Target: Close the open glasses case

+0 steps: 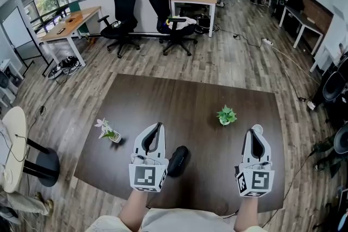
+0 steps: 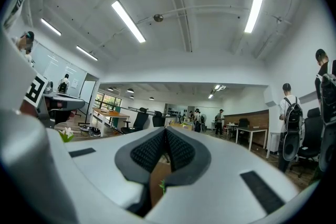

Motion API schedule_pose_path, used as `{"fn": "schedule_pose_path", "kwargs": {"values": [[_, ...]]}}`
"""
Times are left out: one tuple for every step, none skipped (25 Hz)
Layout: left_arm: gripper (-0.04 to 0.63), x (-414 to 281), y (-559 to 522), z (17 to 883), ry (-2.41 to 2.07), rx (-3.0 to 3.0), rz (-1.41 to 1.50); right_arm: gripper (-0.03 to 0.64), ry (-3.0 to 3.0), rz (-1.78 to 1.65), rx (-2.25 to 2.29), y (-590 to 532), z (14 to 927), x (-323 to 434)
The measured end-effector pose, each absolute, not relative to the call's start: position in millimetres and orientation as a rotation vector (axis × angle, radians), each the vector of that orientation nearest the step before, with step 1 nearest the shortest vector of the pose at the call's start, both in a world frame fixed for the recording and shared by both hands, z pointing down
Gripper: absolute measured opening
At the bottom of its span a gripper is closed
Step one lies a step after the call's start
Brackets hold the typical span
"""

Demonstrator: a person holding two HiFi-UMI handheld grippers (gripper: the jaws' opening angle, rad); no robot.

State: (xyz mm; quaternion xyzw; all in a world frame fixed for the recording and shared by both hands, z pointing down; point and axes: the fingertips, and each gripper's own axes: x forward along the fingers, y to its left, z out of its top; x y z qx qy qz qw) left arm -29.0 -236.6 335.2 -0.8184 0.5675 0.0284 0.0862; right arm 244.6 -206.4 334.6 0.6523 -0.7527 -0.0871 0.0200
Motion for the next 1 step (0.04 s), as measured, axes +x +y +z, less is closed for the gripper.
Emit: {"fn": "schedule_pose_path", "kwargs": {"values": [[0.002, -28.8, -236.3, 335.2, 1.69, -2.439, 0.084, 0.002, -2.335, -0.271, 2.022, -206.0, 334.5, 244.5]]}}
